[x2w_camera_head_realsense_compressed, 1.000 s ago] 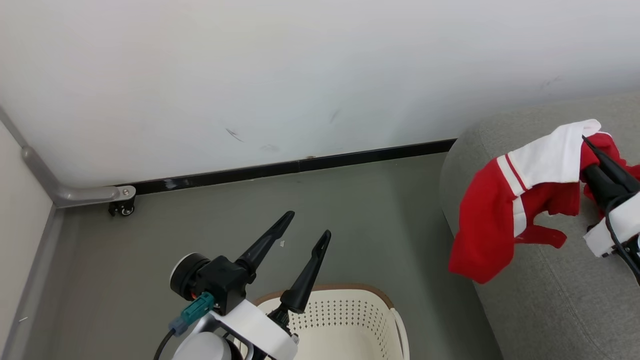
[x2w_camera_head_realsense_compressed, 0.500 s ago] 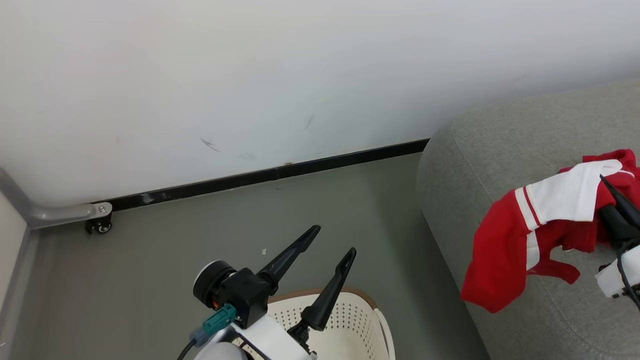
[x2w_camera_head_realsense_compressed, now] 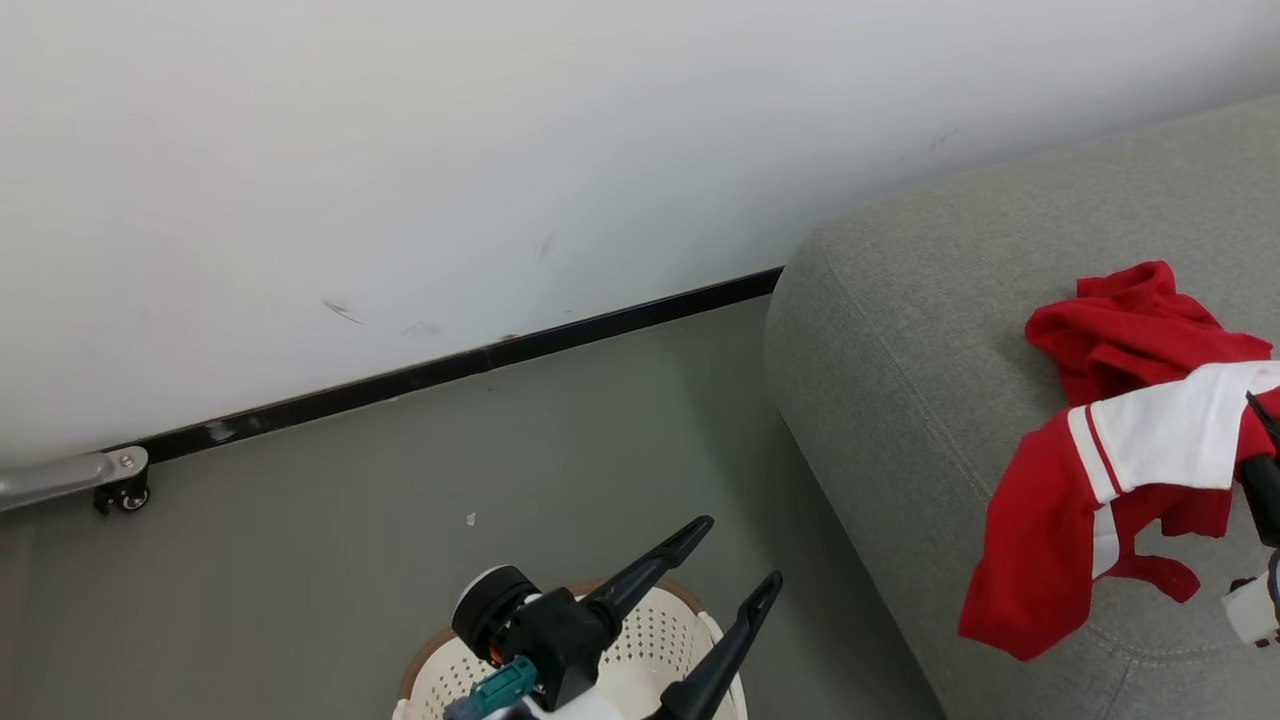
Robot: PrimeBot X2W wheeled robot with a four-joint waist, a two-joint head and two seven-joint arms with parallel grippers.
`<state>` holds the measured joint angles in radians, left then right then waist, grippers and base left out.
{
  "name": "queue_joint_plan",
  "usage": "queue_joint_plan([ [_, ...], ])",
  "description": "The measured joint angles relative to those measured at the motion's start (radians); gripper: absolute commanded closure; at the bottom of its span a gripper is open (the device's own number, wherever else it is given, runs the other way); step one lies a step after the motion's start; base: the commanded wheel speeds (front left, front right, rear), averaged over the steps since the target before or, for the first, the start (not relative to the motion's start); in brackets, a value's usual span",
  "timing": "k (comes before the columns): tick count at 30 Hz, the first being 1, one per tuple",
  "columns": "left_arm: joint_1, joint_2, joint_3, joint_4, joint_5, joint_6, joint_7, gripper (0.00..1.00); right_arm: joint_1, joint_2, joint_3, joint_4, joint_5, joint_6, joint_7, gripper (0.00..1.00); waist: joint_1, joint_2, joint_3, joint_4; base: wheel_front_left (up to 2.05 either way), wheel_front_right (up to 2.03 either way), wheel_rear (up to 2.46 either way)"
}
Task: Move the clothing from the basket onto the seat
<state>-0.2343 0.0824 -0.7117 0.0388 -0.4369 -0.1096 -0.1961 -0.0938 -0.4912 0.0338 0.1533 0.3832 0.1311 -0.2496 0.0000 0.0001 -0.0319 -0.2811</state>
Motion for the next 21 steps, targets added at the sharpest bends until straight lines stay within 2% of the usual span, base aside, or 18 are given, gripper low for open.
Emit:
queue_joint_plan([
  [9, 0.001, -0.012, -0.036, 0.000, -0.013, -0.007, 0.000, 0.00, 0.068, 0.025, -0.057, -0.066, -0.028, 0.000, 0.000, 1.00, 0.0000, 0.0000, 0.007, -0.067, 0.00, 0.00, 0.00],
  [15, 0.001, -0.012, -0.035, 0.000, -0.013, -0.007, -0.008, 0.00, 0.076, 0.044, -0.053, -0.087, -0.033, 0.000, 0.000, 1.00, 0.0000, 0.0000, 0.017, -0.107, 0.00, 0.00, 0.00],
  [21, 0.001, -0.012, -0.022, -0.003, -0.009, -0.001, -0.009, 0.00, 0.071, 0.052, -0.004, -0.096, -0.035, 0.000, 0.000, 1.00, 0.0000, 0.0000, 0.037, -0.134, 0.00, 0.00, 0.00],
])
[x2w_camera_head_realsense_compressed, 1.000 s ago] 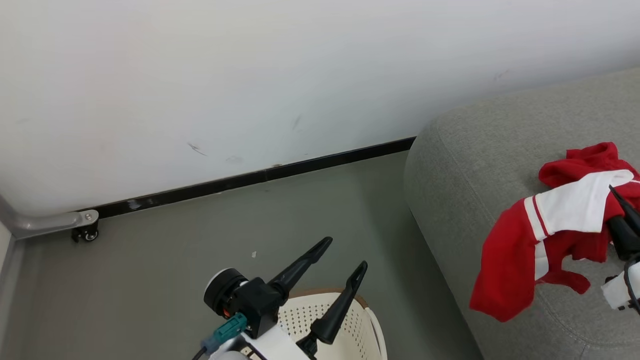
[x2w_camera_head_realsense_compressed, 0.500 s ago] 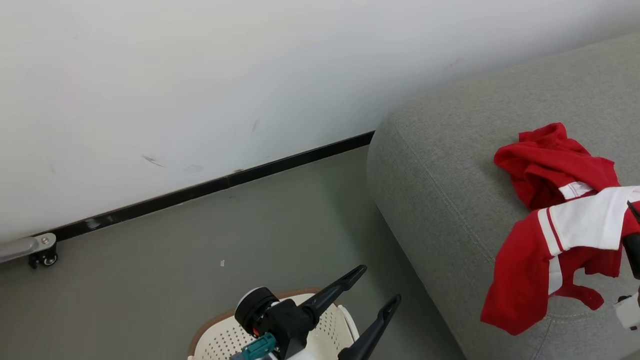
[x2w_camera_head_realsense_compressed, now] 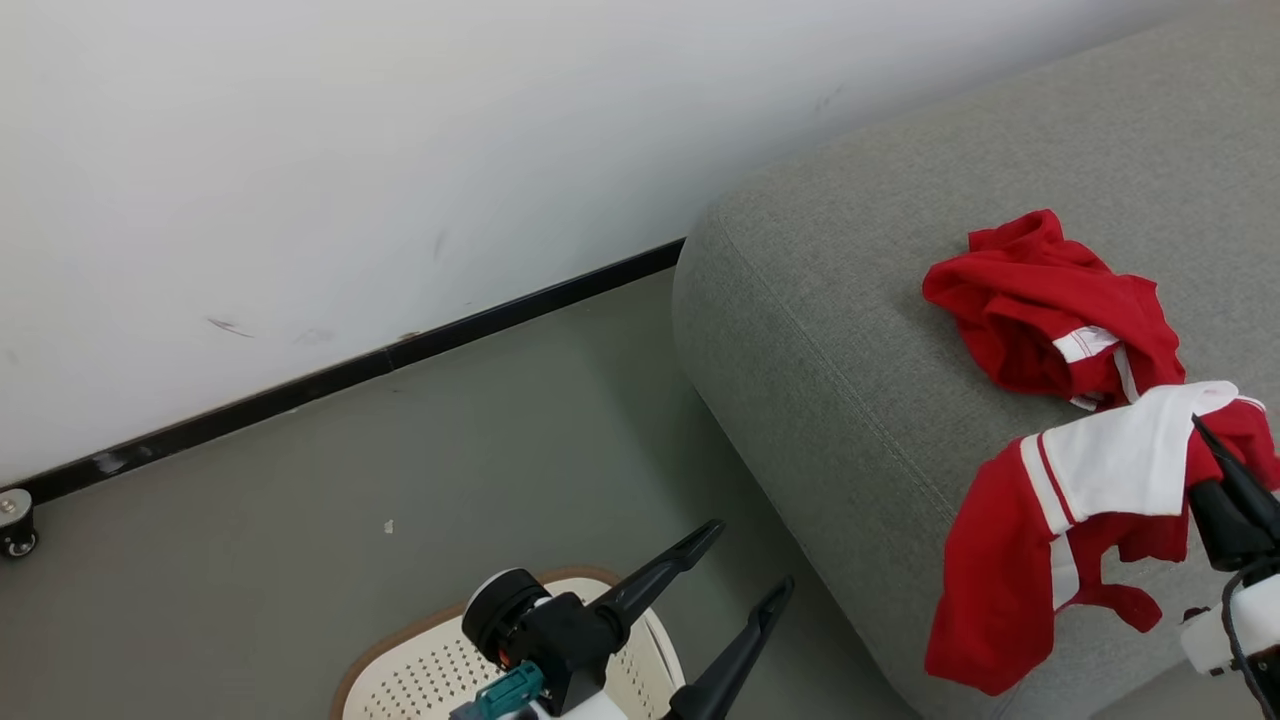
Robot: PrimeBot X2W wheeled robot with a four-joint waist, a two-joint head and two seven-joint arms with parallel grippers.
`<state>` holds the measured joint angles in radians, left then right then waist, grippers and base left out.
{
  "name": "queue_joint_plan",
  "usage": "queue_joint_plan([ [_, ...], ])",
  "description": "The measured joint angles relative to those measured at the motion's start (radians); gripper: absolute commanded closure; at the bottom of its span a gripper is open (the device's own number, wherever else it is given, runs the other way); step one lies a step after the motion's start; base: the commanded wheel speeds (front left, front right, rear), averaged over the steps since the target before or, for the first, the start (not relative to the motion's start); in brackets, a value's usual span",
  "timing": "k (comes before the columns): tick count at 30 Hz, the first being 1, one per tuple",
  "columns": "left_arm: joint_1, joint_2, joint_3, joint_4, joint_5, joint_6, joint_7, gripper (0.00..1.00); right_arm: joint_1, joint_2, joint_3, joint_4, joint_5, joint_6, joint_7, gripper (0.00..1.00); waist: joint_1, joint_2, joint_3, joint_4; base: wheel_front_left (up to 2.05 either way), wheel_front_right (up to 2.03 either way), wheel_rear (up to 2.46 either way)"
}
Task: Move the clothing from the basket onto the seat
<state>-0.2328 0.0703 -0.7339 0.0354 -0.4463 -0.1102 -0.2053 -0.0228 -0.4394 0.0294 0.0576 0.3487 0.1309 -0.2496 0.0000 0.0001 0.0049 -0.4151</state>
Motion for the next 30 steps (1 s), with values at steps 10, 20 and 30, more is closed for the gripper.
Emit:
queue_joint_plan([
  [10, -0.001, 0.009, 0.029, -0.021, 0.023, 0.036, 0.000, 0.00, -0.203, -0.001, 0.016, 0.064, -0.006, 0.000, 0.003, 1.00, 0.0001, 0.0000, 0.048, 0.004, 0.00, 0.00, 0.00],
  [20, -0.008, 0.057, 0.071, -0.074, 0.063, 0.074, 0.011, 0.00, -0.558, -0.075, 0.025, 0.193, -0.053, 0.000, 0.079, 1.00, 0.0000, 0.0000, 0.112, 0.059, 0.00, 0.00, 0.00],
  [30, -0.059, 0.070, 0.084, -0.149, 0.088, 0.091, 0.036, 0.00, -0.727, -0.131, -0.040, 0.359, -0.103, 0.000, 0.109, 1.00, 0.0001, 0.0000, 0.178, 0.121, 0.00, 0.00, 0.00],
])
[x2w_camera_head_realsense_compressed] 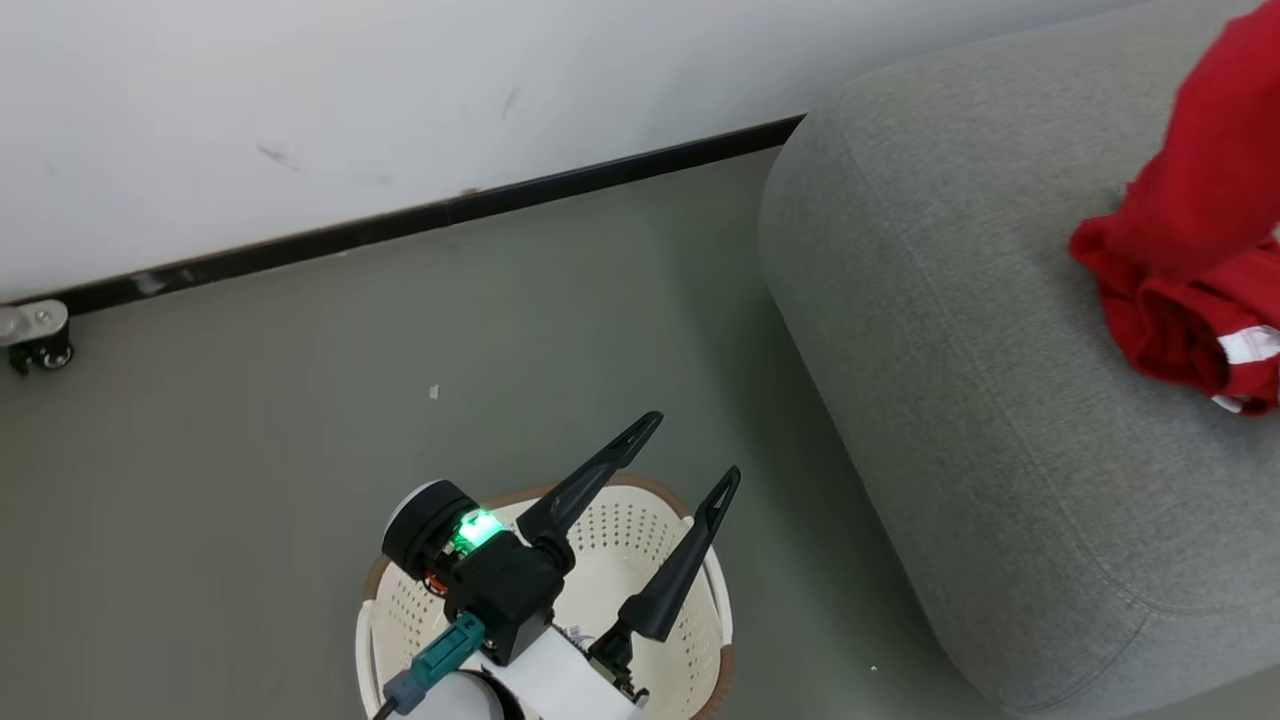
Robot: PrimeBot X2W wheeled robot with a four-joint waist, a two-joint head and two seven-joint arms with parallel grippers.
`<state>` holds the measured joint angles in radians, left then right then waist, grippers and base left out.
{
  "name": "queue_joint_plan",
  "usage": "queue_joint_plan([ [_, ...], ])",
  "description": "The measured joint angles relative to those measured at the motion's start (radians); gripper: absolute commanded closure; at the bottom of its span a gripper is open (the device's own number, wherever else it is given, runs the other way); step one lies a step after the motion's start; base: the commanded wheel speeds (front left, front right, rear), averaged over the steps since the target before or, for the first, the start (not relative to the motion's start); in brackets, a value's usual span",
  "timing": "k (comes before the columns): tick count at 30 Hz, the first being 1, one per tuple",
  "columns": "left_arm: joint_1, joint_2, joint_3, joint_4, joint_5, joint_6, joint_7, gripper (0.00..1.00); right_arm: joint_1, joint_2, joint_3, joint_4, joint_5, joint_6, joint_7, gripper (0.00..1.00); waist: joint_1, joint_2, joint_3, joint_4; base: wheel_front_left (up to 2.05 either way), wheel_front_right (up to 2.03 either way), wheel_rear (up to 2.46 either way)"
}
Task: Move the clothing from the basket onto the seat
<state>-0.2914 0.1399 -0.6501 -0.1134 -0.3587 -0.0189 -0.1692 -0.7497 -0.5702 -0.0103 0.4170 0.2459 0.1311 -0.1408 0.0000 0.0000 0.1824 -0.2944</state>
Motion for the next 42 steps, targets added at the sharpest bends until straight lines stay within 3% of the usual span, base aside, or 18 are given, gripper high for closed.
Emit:
queue_joint_plan([
  [15, -0.050, -0.001, -0.050, -0.053, 0.021, -0.020, 0.049, 0.00, -0.033, -0.068, -0.147, 0.167, -0.075, 0.000, -0.081, 1.00, 0.0000, 0.0000, 0.100, 0.081, 0.00, 0.00, 0.00],
  [31, -0.111, -0.012, -0.100, -0.062, 0.026, -0.056, 0.067, 0.00, 0.212, 0.080, -0.225, 0.278, -0.050, 0.000, -0.101, 1.00, 0.0000, 0.0000, 0.200, 0.099, 0.00, 0.00, 0.00],
  [42, -0.134, -0.014, -0.126, -0.041, 0.027, -0.073, 0.061, 0.00, 0.255, 0.113, -0.241, 0.276, -0.061, 0.000, -0.107, 1.00, 0.0000, 0.0000, 0.231, 0.088, 0.00, 0.00, 0.00],
])
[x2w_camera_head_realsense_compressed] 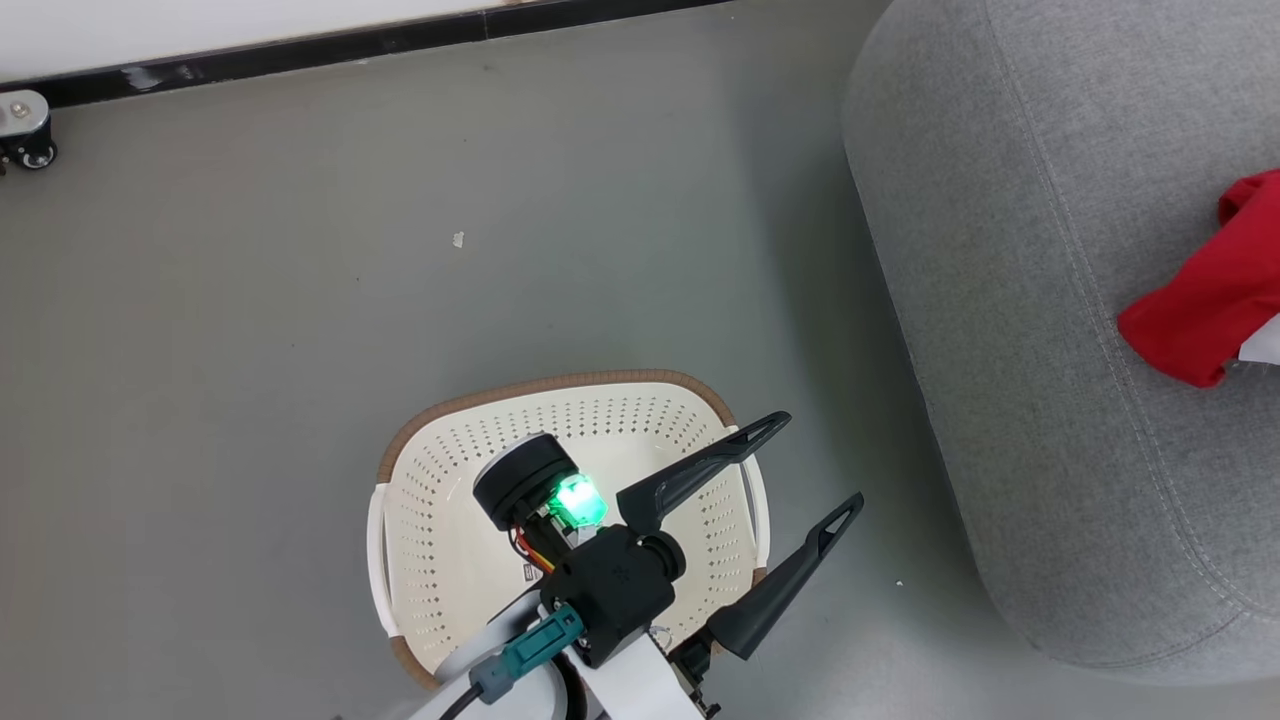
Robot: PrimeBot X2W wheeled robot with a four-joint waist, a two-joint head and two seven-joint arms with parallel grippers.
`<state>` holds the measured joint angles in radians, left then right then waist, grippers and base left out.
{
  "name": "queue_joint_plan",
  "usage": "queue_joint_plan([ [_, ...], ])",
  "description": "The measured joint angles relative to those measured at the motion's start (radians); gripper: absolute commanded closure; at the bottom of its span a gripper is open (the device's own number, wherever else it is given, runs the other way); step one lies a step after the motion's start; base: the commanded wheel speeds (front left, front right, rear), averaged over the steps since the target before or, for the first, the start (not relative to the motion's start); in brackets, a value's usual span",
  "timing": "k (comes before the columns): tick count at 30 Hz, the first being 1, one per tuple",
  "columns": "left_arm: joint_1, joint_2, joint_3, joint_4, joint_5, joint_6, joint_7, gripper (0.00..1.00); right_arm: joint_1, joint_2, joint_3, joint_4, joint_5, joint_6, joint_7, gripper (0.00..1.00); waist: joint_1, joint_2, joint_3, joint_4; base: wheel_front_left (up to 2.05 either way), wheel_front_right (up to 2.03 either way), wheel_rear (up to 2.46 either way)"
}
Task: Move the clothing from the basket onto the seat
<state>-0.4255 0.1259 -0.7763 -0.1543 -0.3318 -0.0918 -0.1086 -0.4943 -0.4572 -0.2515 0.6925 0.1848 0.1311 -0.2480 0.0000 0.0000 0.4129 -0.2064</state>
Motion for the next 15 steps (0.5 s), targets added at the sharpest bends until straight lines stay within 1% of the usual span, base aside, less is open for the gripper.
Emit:
queue_joint_plan([
  [2, 0.000, 0.000, -0.001, 0.007, 0.000, 0.000, -0.009, 0.00, -0.001, 0.006, -0.005, -0.007, 0.000, 0.000, 0.000, 1.00, 0.0001, 0.0000, 0.000, -0.003, 0.00, 0.00, 0.00],
  [3, 0.000, 0.000, -0.001, 0.010, 0.000, 0.000, -0.009, 0.00, -0.001, 0.009, -0.006, -0.011, 0.000, 0.000, 0.000, 0.92, 0.0000, 0.0000, 0.000, -0.004, 0.00, 0.00, 0.00],
  [4, -0.001, 0.000, -0.001, 0.012, 0.000, 0.000, -0.010, 0.00, -0.001, 0.012, -0.007, -0.014, 0.000, 0.000, 0.000, 0.74, 0.0000, 0.0000, -0.001, -0.005, 0.00, 0.00, 0.00],
  [5, -0.001, 0.000, -0.001, 0.015, 0.000, 0.000, -0.013, 0.00, -0.001, 0.015, -0.009, -0.019, 0.000, 0.000, 0.000, 0.58, 0.0000, 0.0000, -0.002, -0.006, 0.00, 0.00, 0.00],
  [6, -0.002, 0.000, -0.001, 0.017, 0.000, 0.000, -0.017, 0.00, -0.001, 0.016, -0.011, -0.026, 0.000, 0.000, 0.000, 0.30, 0.0000, 0.0000, -0.003, -0.008, 0.00, 0.00, 0.00],
  [7, -0.003, 0.000, 0.000, 0.021, -0.001, -0.001, -0.018, 0.00, -0.001, 0.016, -0.014, -0.032, 0.000, 0.000, 0.000, 0.00, 0.0000, 0.0000, -0.004, -0.009, 0.00, 0.00, 0.00],
  [11, -0.004, 0.001, 0.006, 0.037, -0.002, -0.001, -0.026, 0.00, 0.007, 0.027, -0.015, -0.052, 0.000, 0.000, 0.000, 0.00, 0.0000, 0.0000, -0.011, -0.016, 0.00, 0.00, 0.00],
  [15, -0.004, 0.001, 0.012, 0.048, -0.004, -0.001, -0.038, 0.00, 0.061, 0.039, -0.019, -0.066, 0.002, 0.000, 0.000, 0.00, 0.0000, 0.0000, -0.021, -0.027, 0.00, 0.00, 0.00],
])
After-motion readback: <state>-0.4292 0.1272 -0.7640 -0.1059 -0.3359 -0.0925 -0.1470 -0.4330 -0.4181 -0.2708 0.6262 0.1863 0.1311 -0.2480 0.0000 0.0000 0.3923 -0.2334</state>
